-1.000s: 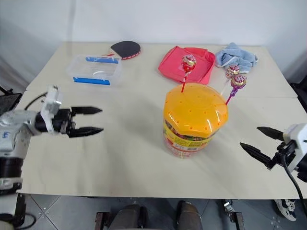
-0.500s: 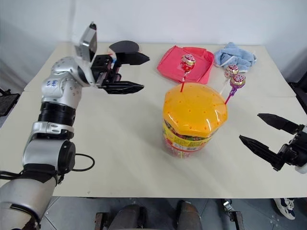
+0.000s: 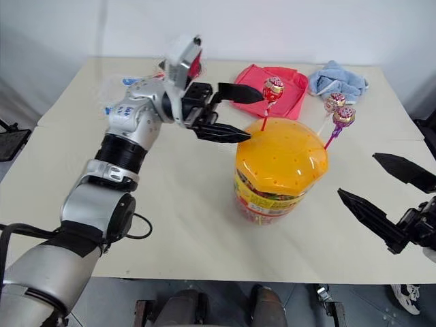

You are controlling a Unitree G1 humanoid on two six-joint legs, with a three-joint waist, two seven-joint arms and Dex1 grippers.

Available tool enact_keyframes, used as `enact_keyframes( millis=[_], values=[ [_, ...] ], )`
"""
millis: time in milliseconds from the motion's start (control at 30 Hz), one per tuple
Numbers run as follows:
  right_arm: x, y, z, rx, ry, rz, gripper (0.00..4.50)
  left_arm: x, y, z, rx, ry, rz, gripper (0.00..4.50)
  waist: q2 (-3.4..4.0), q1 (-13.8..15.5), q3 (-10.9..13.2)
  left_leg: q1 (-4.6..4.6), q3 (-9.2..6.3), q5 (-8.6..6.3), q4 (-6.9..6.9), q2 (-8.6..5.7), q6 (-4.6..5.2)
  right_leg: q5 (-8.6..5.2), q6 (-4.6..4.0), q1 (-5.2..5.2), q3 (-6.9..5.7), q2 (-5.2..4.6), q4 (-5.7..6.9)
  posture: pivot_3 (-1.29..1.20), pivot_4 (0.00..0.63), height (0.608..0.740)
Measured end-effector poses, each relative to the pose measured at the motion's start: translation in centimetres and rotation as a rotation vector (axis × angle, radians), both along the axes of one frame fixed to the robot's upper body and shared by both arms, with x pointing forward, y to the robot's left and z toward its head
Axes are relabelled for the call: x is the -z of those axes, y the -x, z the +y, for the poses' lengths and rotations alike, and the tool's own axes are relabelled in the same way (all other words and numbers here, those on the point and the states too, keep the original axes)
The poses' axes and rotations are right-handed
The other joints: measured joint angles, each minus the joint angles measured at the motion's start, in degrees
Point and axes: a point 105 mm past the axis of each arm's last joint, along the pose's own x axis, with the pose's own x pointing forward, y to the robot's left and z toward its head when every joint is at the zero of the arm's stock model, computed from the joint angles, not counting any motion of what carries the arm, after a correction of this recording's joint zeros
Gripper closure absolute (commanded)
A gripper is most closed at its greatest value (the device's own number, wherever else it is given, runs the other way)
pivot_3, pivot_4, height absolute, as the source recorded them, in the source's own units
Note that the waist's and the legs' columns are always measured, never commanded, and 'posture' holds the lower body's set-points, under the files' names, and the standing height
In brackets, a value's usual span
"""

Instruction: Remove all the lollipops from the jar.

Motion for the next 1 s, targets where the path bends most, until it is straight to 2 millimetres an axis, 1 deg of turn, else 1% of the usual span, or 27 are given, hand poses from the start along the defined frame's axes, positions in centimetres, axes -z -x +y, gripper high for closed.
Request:
enact_keyframes(
  millis=[100, 167, 267, 333, 400, 467, 533, 700, 867, 1000],
  values=[
    [-0.2, -0.2, 0.1, 0.014, -0.009, -0.020, 0.00, 0.0, 0.3, -1.2, 0.026, -0.003, -0.011, 0.54, 0.02, 0.23, -0.01, 0.01, 0.01, 0.00, 0.00, 0.01, 0.01, 0.00, 0.00, -0.01, 0.00, 0.00, -0.01, 0.00, 0.150, 0.740],
    [-0.2, -0.1, 0.4, 0.016, -0.006, -0.025, 0.00, 0.3, 0.3, -1.5, 0.029, -0.006, -0.005, 1.11, 0.02, 0.20, -0.01, 0.00, 0.01, 0.00, 0.00, 0.01, 0.01, 0.00, 0.00, -0.02, 0.00, 0.01, -0.01, 0.00, 0.150, 0.740],
    [0.0, 0.0, 0.5, 0.026, -0.009, -0.024, 0.00, 0.5, 0.0, -1.4, 0.016, -0.015, 0.007, 1.99, 0.02, 0.25, -0.01, 0.00, 0.02, 0.00, 0.00, 0.01, 0.01, 0.00, 0.00, -0.02, 0.01, 0.01, 0.00, 0.00, 0.150, 0.740],
    [0.0, 0.2, 0.5, 0.036, -0.010, -0.031, 0.00, 0.6, -0.1, -1.3, 0.007, -0.023, 0.007, 2.66, 0.02, 0.32, -0.01, 0.00, 0.02, -0.01, 0.00, 0.01, 0.01, 0.00, -0.01, -0.02, 0.01, 0.01, 0.00, 0.00, 0.150, 0.740],
    [0.0, 0.3, 0.5, 0.039, -0.007, -0.030, 0.00, 0.4, -0.2, -1.4, 0.005, -0.023, 0.002, 3.23, 0.02, 0.50, -0.01, -0.02, 0.02, -0.02, 0.00, 0.01, 0.03, 0.00, -0.01, -0.02, 0.00, 0.01, -0.02, 0.00, 0.150, 0.740],
    [0.0, 0.4, 0.5, 0.043, -0.002, -0.036, 0.00, -0.1, -0.2, -1.4, 0.004, -0.015, -0.006, 3.92, 0.02, 0.62, -0.01, -0.02, 0.02, -0.03, 0.00, 0.00, 0.06, 0.00, 0.00, -0.02, 0.00, 0.00, -0.03, 0.00, 0.150, 0.740],
    [0.0, 0.5, 0.5, 0.045, 0.000, -0.043, 0.00, -0.4, -0.2, -1.5, 0.005, -0.010, -0.014, 4.44, 0.02, 0.60, -0.01, -0.02, 0.02, -0.04, 0.00, 0.00, 0.06, 0.00, 0.00, -0.02, 0.00, 0.00, -0.04, 0.00, 0.150, 0.740],
    [-0.4, 0.5, 0.3, 0.060, 0.005, -0.060, 0.00, -0.9, -0.1, -1.6, 0.004, -0.008, -0.022, 4.48, 0.02, 0.54, -0.01, -0.02, 0.02, -0.04, 0.00, 0.00, 0.07, 0.00, 0.00, -0.02, 0.01, 0.01, -0.02, 0.00, 0.150, 0.740],
    [-1.0, 0.7, 0.5, 0.045, 0.034, -0.070, 0.00, -3.7, 0.3, -1.4, 0.010, 0.065, -0.064, 4.48, 0.02, 0.55, -0.01, -0.02, 0.02, -0.05, 0.00, 0.00, 0.08, 0.00, 0.00, -0.02, 0.00, 0.01, -0.05, 0.00, 0.150, 0.740],
    [-1.9, 1.4, 0.7, 0.000, 0.064, -0.075, 0.00, -5.3, 0.1, -1.0, -0.026, 0.106, -0.071, 4.48, 0.01, 0.50, 0.00, -0.02, 0.02, -0.05, 0.00, 0.01, 0.09, 0.01, 0.01, -0.01, 0.00, 0.01, -0.06, 0.00, 0.150, 0.740]
  ],
)
